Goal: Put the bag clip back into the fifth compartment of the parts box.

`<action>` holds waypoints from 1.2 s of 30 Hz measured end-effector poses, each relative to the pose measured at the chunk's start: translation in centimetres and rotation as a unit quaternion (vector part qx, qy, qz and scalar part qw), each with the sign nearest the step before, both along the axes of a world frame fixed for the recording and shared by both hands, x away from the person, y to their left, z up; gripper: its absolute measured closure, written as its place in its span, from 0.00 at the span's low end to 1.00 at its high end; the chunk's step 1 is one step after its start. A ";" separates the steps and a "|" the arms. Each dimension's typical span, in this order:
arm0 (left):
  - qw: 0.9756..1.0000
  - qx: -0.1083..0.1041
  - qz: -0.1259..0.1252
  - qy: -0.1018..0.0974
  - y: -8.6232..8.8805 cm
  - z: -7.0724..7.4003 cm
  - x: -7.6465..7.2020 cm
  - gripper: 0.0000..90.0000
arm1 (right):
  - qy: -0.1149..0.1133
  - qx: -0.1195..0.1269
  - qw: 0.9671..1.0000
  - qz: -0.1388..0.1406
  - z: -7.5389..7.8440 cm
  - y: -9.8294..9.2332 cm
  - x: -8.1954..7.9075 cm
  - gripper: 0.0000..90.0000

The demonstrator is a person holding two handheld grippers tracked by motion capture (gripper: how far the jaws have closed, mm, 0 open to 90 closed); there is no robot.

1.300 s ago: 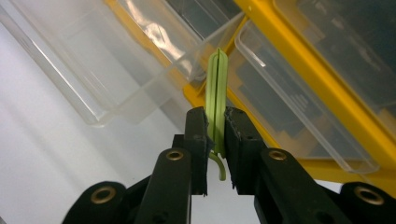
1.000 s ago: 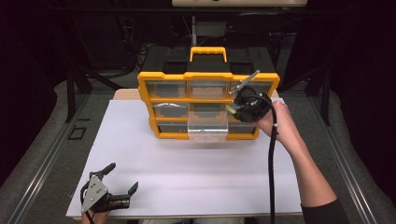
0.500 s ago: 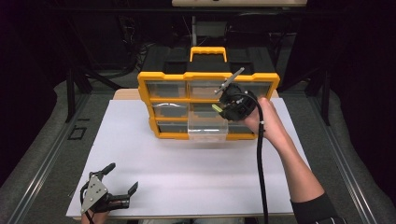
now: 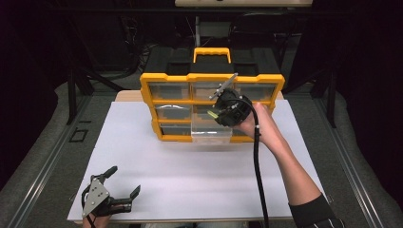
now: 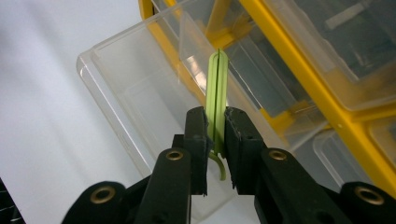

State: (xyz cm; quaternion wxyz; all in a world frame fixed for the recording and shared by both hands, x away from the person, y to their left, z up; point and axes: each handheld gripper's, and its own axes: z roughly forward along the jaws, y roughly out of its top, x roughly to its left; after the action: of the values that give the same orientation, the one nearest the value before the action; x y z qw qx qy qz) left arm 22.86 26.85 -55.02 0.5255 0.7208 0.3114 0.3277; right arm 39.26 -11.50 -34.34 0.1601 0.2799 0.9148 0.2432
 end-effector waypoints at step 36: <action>1.000 0.003 -0.004 -0.001 -0.3 0.0 0.1 0.00 | -0.027 0.050 0.997 -0.048 -0.6 -5.6 -3.5 0.00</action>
State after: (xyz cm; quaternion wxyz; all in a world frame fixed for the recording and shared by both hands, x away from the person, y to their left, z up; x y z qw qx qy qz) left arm 22.93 26.55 -55.06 0.5249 0.7233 0.3073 0.3268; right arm 35.78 -17.13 -34.90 0.1817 0.3248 0.8824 0.2880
